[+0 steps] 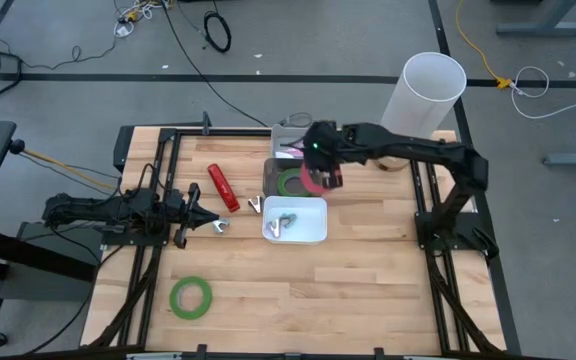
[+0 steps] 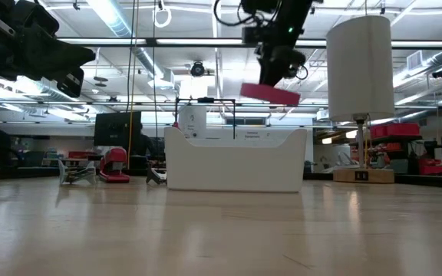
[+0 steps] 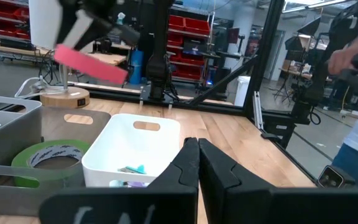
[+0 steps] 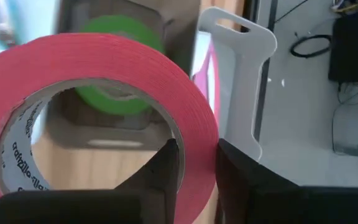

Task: Pick and place Stapler, Stapler remover, tape
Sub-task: Put the pink tape in the black bin, then put the red stapler in the gray bin

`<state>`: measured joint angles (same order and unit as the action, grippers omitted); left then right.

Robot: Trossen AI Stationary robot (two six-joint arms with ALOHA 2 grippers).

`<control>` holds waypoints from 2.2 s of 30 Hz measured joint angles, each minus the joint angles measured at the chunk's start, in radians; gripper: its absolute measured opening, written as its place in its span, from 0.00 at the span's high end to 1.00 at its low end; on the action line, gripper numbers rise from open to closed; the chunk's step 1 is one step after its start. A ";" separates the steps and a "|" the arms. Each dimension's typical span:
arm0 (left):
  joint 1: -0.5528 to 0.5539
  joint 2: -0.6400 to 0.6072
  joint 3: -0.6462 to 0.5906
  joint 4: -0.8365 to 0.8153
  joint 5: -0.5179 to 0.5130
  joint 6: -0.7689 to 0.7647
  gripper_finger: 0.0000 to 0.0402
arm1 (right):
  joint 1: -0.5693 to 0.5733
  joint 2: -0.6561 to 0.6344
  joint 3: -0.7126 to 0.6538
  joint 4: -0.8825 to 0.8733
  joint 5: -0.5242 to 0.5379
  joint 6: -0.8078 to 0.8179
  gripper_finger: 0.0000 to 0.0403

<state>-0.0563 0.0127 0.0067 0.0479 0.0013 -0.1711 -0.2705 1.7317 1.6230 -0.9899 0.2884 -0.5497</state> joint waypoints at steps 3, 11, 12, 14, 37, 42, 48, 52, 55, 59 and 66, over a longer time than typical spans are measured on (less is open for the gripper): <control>0.000 0.000 0.000 0.000 0.000 0.000 0.99 | -0.047 0.036 0.000 0.064 -0.063 -0.012 0.78; 0.000 0.000 0.000 0.000 0.000 0.000 0.99 | -0.117 0.123 0.000 0.217 -0.183 0.017 0.78; 0.000 0.000 0.000 0.000 0.000 0.000 0.99 | -0.122 0.133 0.000 0.229 -0.201 0.024 0.78; 0.000 0.000 0.000 0.000 0.000 0.000 0.99 | -0.129 0.150 0.000 0.245 -0.228 0.043 0.78; 0.000 0.000 0.000 0.000 0.000 0.000 0.99 | -0.122 0.277 0.000 0.298 -0.255 0.202 0.78; 0.000 0.000 0.000 0.000 0.000 0.000 0.99 | -0.120 0.277 0.000 0.278 -0.254 0.202 0.78; 0.000 0.000 0.000 0.000 0.000 0.000 0.99 | -0.117 0.277 0.000 0.276 -0.253 0.202 0.76; 0.000 0.000 0.000 0.000 0.000 0.000 0.99 | -0.114 0.277 0.000 0.274 -0.256 0.201 0.72; 0.000 0.000 0.000 0.000 0.000 0.000 0.99 | -0.113 0.277 0.000 0.273 -0.270 0.200 0.67; 0.000 0.000 0.000 0.000 0.000 0.000 0.99 | -0.111 0.277 0.000 0.272 -0.293 0.199 0.61; 0.000 0.000 0.000 0.000 0.000 0.000 0.99 | -0.093 0.262 0.000 0.273 -0.297 0.194 0.54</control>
<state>-0.0566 0.0127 0.0067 0.0479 0.0013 -0.1707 -0.3633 1.9939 1.6230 -0.7166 -0.0090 -0.3553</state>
